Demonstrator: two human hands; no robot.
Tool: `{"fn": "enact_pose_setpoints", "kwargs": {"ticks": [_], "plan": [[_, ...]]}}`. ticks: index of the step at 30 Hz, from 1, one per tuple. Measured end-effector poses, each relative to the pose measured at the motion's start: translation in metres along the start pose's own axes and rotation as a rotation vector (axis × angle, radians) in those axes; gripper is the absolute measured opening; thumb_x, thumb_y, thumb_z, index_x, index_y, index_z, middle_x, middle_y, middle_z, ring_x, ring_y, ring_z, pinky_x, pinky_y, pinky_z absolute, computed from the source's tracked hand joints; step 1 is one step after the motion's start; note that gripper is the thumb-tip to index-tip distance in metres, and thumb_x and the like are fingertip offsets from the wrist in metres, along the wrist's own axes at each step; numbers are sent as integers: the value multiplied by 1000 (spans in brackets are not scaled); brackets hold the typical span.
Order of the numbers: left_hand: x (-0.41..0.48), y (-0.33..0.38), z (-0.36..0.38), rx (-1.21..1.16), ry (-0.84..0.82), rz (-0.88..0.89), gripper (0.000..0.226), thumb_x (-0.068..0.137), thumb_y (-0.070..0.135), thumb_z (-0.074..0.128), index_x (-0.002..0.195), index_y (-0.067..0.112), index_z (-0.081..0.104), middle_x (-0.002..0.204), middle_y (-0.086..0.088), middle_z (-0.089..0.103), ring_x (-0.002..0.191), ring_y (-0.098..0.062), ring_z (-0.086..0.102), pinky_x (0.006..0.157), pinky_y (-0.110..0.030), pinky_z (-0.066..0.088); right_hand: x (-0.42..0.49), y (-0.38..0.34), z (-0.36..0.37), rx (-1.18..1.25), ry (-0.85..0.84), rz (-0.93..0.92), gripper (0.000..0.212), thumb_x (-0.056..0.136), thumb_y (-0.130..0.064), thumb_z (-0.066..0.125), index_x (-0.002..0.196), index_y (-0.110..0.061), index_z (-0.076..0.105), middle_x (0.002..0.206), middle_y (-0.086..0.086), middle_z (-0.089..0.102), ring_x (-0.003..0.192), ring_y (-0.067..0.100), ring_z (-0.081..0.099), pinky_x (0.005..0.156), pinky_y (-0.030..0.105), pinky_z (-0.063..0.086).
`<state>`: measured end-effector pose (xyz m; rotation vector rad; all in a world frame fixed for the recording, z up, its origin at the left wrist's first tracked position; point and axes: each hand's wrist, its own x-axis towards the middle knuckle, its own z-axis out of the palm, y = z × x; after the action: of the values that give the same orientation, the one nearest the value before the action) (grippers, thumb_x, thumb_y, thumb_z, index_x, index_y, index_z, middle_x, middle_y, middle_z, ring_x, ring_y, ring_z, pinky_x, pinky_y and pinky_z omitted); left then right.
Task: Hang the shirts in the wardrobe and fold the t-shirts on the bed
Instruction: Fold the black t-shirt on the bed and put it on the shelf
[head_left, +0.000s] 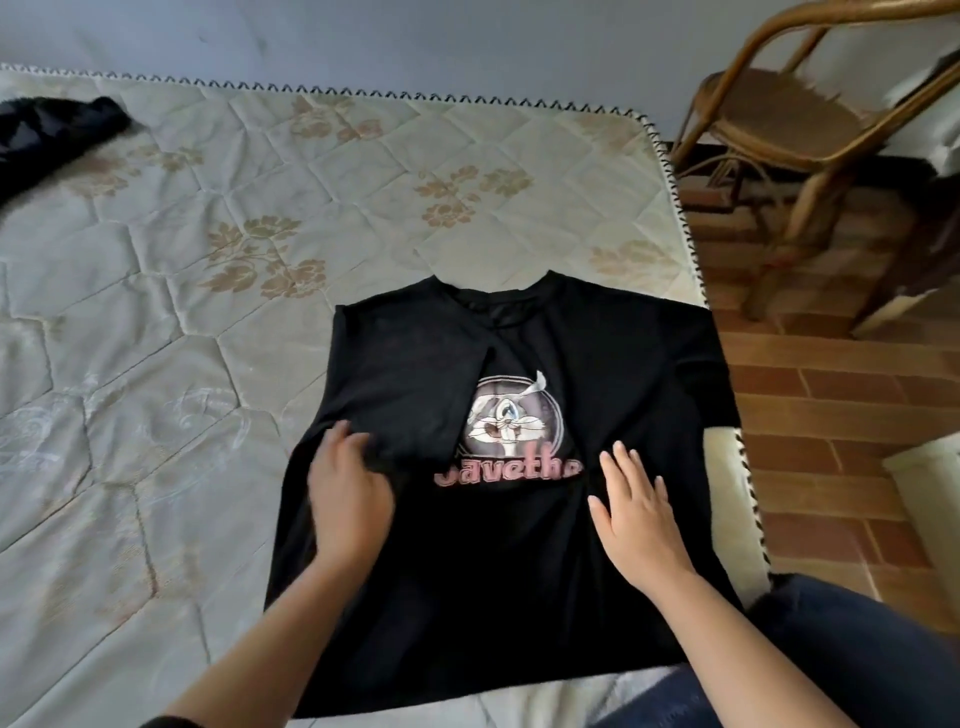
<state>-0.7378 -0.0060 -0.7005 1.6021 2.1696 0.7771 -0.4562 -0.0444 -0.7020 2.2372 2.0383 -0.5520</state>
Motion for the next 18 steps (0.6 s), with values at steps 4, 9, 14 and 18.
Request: {"fn": "enact_pose_setpoints", "kwargs": {"ticks": [4,9,14,18], "plan": [[-22,80,56,31,-265,306,44,86,0,45,130,3,48,152,-10,29,142,-27,21,113,-47,17,-3,32,-7,108,52,131,58,102,-33,30,151,-12,9,159,5,-1,147,19,-2,117,35,6],[-23,134,116,302,-508,485,55,100,21,29,150,12,11,159,0,-6,146,-16,-10,117,-45,-3,2,68,-10,193,132,312,59,100,-36,32,150,-9,13,158,7,10,145,21,11,114,34,17],[-25,127,148,385,-442,475,63,91,35,12,149,12,20,159,1,4,143,-10,-9,116,-47,-1,21,95,-7,296,119,411,60,101,-36,31,150,-9,10,159,3,0,146,20,-1,116,44,11],[-25,121,156,339,-340,491,61,81,29,29,132,6,52,147,-7,40,140,-16,24,105,-58,26,43,109,-7,348,187,424,63,99,-37,36,151,-13,9,154,11,18,137,28,30,101,36,35]]}}
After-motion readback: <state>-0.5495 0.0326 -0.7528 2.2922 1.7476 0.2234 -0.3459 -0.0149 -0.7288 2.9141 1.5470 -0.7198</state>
